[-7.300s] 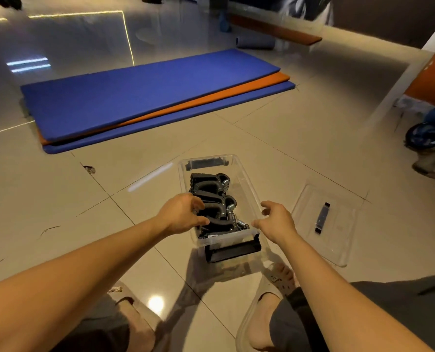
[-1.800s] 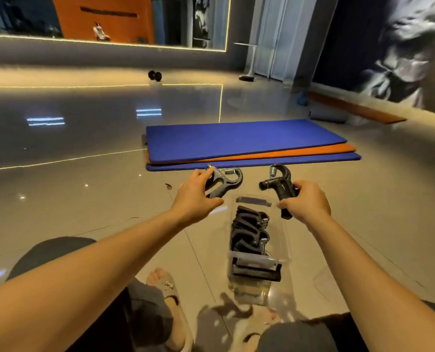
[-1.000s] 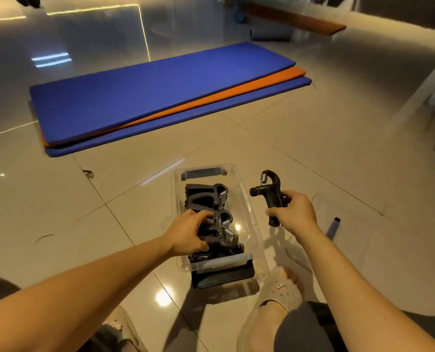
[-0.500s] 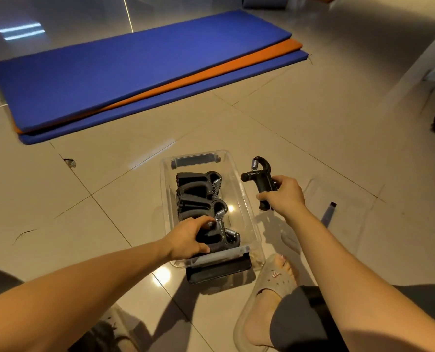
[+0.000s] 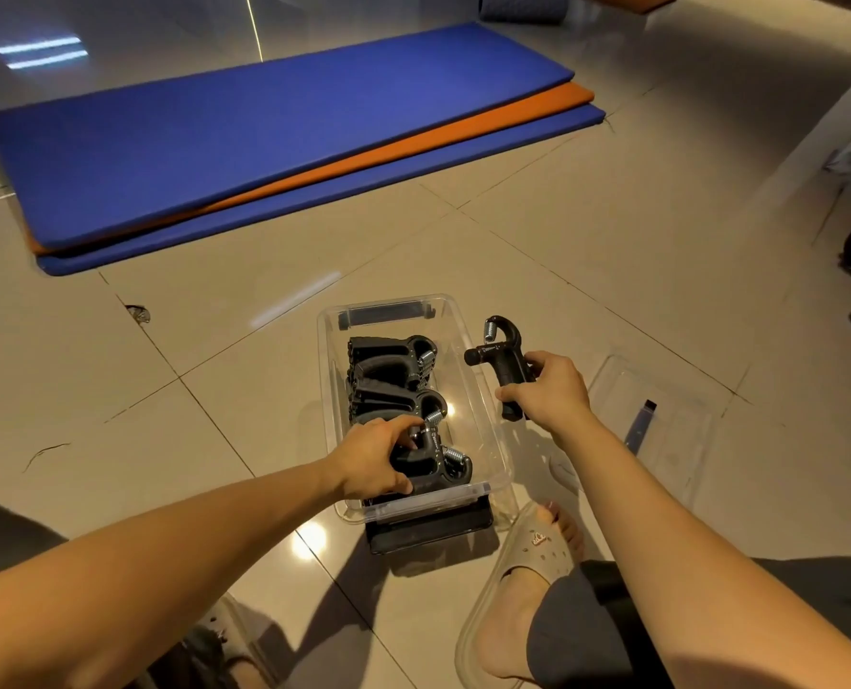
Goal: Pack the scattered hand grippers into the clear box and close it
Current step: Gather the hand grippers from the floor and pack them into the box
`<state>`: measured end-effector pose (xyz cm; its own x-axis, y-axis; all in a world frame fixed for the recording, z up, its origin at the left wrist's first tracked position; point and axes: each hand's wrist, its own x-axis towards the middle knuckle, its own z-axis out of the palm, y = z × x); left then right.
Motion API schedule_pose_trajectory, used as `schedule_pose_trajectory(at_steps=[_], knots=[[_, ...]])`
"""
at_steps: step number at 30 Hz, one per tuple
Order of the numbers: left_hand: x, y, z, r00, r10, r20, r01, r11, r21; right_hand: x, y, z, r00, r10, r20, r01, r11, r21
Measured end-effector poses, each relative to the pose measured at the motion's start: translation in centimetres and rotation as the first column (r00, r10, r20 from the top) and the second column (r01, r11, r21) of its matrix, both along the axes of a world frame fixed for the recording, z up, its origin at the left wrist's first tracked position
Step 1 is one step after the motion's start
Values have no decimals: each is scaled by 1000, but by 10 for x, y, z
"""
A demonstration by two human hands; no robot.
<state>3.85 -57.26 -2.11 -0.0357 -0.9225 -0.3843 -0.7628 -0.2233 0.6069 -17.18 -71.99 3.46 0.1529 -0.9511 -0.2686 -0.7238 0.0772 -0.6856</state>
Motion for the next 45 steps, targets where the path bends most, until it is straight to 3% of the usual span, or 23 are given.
schedule_pose_trajectory(at_steps=[4,7,10,14,18,22,24,28,34,39,45], knots=[[9,-14,21,971,129,-202,-137,990,-25,2,1,9,1000,21,-3,-21,999,-25],[22,-36,57,855,289,-431,-356,931,-82,10,4,15,996,91,-20,-92,993,-77],[23,-46,77,721,336,-605,-411,911,16,24,13,20,980,189,-60,-195,971,-140],[12,-43,82,670,395,-628,-454,888,74,40,28,23,954,276,-121,-297,925,-236],[11,-42,86,618,449,-645,-616,787,-41,49,40,25,953,288,-96,-303,911,-278],[14,-40,91,746,423,-514,-602,759,-248,52,32,42,964,255,70,-229,937,-265],[13,-37,92,832,405,-379,-534,769,-351,51,26,57,968,185,171,-139,958,-251],[11,-30,96,920,326,-217,-392,772,-500,55,22,72,965,-18,262,61,986,-156],[9,-24,102,973,224,-54,-205,736,-645,52,19,77,910,-226,348,187,972,142],[5,-21,98,990,126,62,-50,731,-681,49,22,74,787,-396,474,203,891,407],[17,-25,89,993,89,81,-12,740,-672,48,13,67,788,-359,501,159,904,397]])
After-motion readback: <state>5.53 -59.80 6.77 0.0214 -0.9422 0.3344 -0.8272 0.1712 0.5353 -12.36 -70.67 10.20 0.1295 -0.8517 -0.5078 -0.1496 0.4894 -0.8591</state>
